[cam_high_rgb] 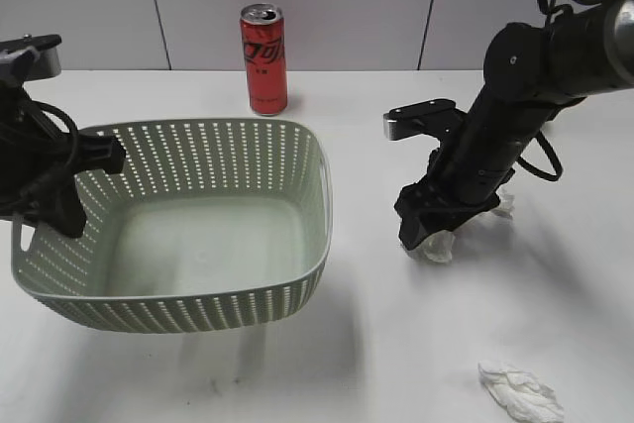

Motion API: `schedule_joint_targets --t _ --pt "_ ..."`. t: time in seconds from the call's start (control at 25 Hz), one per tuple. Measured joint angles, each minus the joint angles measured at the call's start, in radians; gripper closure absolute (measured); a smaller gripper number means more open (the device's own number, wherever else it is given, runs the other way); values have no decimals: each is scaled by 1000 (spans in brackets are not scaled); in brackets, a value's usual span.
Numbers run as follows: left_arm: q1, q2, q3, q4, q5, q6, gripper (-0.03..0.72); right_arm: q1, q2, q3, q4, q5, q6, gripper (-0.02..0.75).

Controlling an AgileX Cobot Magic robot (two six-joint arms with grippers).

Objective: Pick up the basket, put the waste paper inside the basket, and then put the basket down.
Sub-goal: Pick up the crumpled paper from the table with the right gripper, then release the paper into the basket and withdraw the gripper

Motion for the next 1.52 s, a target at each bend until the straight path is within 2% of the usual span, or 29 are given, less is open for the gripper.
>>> schedule_joint_targets --t 0.12,0.2,0.24,0.36,0.44,0.64,0.76,0.88,1.12,1.2,1.28,1.44,1.52 --pt "0 0 0 0 -1 0 683 0 9 -10 -4 -13 0 250" --pt "0 0 0 0 -1 0 683 0 11 -11 -8 -12 2 314" --pt "0 0 0 0 -2 0 683 0 12 -11 -10 -9 9 372" --pt "0 0 0 0 -2 0 683 0 13 -11 -8 35 30 617" --pt "0 0 0 0 -2 0 683 0 13 -11 -6 64 37 710" --pt "0 0 0 0 -3 0 683 0 -64 -4 18 94 20 732" --pt "0 0 0 0 -3 0 683 11 -208 -4 86 95 -107 732" --pt "0 0 0 -1 -6 0 683 43 -377 -5 199 96 -300 732" --pt "0 0 0 -1 -7 0 683 162 -607 -6 576 93 -793 732" --pt "0 0 0 -1 -7 0 683 209 -618 -6 681 76 -906 732" --pt "0 0 0 -1 -7 0 683 255 -606 -6 726 31 -953 732" --pt "0 0 0 -1 -7 0 683 308 -519 -6 757 -30 -975 731" --pt "0 0 0 -1 -7 0 683 322 -454 -6 757 -38 -978 708"
